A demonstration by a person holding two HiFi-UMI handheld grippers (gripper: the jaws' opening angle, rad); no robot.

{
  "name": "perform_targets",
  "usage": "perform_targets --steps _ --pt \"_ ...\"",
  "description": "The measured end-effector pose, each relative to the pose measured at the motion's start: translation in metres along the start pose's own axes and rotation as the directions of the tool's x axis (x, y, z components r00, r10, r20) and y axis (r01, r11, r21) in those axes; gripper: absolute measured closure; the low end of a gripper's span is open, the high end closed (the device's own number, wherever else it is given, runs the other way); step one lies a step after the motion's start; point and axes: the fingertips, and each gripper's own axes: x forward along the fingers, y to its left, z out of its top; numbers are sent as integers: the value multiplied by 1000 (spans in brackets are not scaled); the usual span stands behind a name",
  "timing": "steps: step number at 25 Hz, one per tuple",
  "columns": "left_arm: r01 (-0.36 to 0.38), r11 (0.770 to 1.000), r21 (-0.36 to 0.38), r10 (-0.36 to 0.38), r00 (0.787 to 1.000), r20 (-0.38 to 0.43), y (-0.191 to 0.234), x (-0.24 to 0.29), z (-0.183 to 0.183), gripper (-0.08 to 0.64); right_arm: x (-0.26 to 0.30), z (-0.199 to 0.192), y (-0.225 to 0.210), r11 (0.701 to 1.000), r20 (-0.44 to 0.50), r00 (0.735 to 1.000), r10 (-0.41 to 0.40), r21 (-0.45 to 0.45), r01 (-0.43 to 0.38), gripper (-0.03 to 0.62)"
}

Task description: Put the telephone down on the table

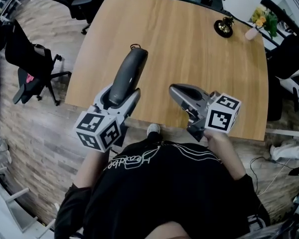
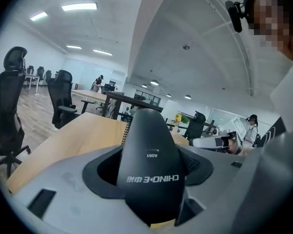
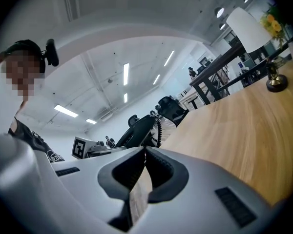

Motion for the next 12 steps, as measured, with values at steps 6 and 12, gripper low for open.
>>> perform_targets --steps 6,12 --pt "14 1000 -4 -15 999 -53 38 48 -1 272 23 8 -39 997 3 999 -54 48 54 552" --pt "39 999 -26 -41 994 -100 57 86 -11 272 25 3 -74 988 -6 993 -118 99 118 552"
